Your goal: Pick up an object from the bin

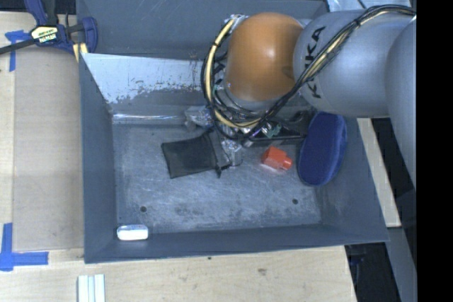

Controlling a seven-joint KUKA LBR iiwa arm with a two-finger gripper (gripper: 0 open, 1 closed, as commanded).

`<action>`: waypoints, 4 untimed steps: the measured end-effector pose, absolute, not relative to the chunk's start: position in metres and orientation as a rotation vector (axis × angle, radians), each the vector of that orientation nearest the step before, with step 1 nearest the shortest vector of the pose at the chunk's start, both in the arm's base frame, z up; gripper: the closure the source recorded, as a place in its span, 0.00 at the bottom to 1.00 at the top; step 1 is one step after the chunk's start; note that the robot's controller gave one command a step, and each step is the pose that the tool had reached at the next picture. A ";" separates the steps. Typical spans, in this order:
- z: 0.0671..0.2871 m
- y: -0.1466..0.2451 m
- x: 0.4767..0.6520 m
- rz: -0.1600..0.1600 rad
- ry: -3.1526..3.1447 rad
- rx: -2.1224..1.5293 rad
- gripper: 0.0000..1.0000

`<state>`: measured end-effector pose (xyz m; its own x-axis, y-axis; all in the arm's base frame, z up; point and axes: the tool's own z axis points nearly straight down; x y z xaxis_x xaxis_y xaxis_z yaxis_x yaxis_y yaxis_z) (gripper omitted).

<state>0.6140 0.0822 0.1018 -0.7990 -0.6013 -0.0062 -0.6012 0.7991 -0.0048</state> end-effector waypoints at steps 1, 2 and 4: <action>0.101 0.093 0.621 0.002 3.076 -0.604 0.00; 0.069 0.085 0.624 0.000 3.113 -0.424 0.00; 0.071 0.085 0.625 0.002 3.109 -0.420 1.00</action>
Offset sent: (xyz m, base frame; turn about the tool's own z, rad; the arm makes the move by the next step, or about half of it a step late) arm 0.0060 0.0109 -0.0018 0.2563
